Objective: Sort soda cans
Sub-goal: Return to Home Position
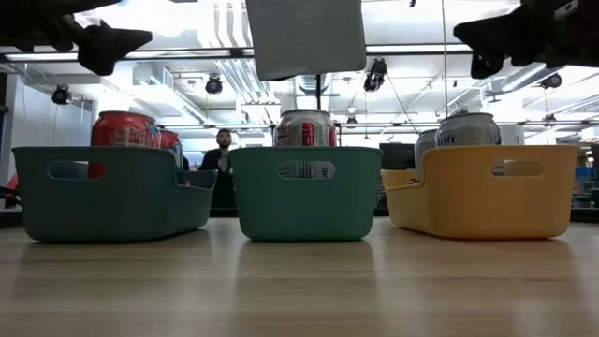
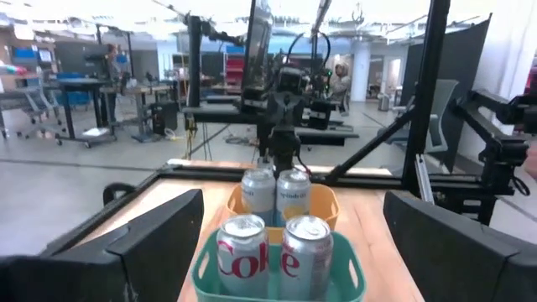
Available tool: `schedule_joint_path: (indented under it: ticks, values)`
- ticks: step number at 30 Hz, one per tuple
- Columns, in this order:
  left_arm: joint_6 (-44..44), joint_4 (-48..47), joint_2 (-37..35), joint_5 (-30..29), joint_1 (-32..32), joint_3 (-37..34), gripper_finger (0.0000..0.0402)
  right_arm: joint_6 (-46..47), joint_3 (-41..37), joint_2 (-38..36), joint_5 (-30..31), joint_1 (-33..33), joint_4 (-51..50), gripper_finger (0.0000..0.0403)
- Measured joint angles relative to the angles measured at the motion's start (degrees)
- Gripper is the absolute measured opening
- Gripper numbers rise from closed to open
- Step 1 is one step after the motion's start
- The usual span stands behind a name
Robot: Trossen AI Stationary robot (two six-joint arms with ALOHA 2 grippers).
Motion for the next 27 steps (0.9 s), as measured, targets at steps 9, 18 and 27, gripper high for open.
schedule_joint_path:
  ticks: [9,18,27]
  values:
    - [3.5,-2.9,-12.8,1.9,0.1,-1.7,0.0355,0.3,-4.7,-11.5,0.0,0.0,-3.3,0.0013]
    - [1.9,2.7,-12.8,1.6,0.2,-7.8,0.0355,8.4,-8.0,-20.8,-2.1,0.0,-9.4,0.0013]
    - [-3.0,5.8,-12.5,2.6,2.7,-12.2,0.0355,6.0,-8.1,-20.1,-3.0,0.0,-9.5,0.0013]
